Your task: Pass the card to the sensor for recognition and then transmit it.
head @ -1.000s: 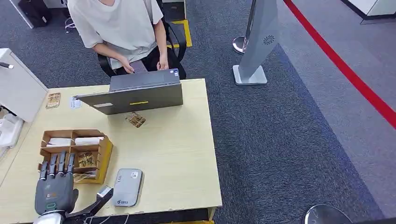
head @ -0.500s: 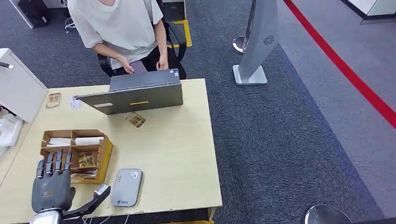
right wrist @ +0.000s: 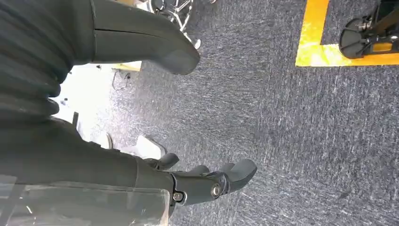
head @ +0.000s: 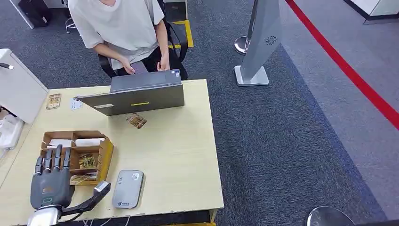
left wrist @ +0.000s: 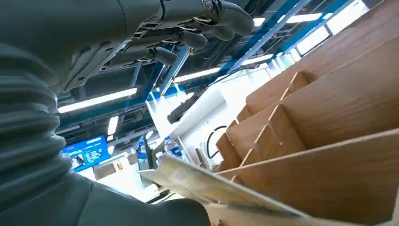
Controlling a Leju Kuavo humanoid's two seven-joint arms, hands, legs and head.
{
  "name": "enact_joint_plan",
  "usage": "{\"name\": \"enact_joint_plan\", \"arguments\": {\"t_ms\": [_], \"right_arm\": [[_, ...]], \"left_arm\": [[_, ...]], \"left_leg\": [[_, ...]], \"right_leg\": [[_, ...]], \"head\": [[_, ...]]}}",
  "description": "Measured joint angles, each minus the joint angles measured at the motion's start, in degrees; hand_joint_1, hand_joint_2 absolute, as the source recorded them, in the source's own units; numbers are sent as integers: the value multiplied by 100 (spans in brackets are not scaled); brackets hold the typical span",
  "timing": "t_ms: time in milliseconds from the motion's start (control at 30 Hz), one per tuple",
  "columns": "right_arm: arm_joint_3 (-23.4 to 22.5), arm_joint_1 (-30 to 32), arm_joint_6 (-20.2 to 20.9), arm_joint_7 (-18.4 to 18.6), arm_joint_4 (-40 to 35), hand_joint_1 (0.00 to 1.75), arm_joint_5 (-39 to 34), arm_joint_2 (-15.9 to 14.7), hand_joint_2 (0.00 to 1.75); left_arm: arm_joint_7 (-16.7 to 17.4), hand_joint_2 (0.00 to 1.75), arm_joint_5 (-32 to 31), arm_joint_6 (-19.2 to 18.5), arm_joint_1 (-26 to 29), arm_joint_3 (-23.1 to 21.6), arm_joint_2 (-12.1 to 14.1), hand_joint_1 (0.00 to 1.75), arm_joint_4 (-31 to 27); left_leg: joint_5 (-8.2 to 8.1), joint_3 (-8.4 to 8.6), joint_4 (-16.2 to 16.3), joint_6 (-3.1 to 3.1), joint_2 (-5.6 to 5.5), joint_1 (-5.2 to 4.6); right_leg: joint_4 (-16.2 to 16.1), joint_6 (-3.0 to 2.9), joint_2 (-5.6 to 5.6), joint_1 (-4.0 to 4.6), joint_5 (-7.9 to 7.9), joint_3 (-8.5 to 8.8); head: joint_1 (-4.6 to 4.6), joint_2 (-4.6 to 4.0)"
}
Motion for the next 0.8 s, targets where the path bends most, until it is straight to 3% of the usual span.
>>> {"name": "enact_joint_plan", "arguments": {"t_ms": [800], "right_arm": [[125,27,-7,-9,2,0,0,0,175]], "left_arm": [[-350,175,0,199,-72,260,-184,0,494]], "left_leg": [[0,0,0,0,0,0]], "right_leg": [[0,0,1,0,0,-1]], "head": [[2,0]]}}
